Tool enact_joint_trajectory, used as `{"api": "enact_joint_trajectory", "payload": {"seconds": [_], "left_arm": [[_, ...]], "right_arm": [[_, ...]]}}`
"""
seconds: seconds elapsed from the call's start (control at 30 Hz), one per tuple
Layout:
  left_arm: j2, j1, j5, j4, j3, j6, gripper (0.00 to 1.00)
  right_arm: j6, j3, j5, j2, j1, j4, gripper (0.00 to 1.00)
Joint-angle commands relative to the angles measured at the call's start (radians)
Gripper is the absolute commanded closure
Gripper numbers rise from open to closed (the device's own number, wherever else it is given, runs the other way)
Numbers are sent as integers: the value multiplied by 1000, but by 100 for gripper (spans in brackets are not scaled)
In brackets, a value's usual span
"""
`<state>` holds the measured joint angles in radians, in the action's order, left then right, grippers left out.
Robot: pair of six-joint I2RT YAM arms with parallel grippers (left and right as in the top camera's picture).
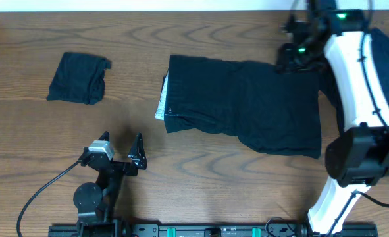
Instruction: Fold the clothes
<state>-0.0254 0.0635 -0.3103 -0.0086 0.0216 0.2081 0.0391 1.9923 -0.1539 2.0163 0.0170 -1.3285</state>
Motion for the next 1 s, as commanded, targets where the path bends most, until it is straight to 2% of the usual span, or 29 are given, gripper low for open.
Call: {"api": "enact_joint_trajectory", "payload": {"seconds": [0.0, 0.07, 0.2, 0.37, 0.47, 0.57, 0.7, 0.97], "left_arm": [[2, -3, -11, -37, -16, -13, 2], [2, -3, -11, -38, -16, -13, 2], [2, -3, -11, -38, -16, -13, 2], [2, -3, -11, -37, -16, -13, 2], [2, -3, -11, -37, -16, -13, 2], [2, -3, -11, -38, -16, -13, 2], [2, -3, -11, -38, -16, -13, 2], [2, -3, -11, -37, -16, -13, 2]], "right_arm": [[6, -46, 93, -2, -95, 18, 65], [-6, -97, 90, -2, -139, 60, 67], [-8, -236, 90, -2, -211, 145, 80], [-3, -423, 90, -2, -277, 295, 83], [49, -507, 83, -2, -304, 401, 85], [123, -550, 88, -2, -326, 480, 87], [142, -592, 121, -2, -362, 600, 96], [142, -626, 121, -2, -468, 705, 97]]}}
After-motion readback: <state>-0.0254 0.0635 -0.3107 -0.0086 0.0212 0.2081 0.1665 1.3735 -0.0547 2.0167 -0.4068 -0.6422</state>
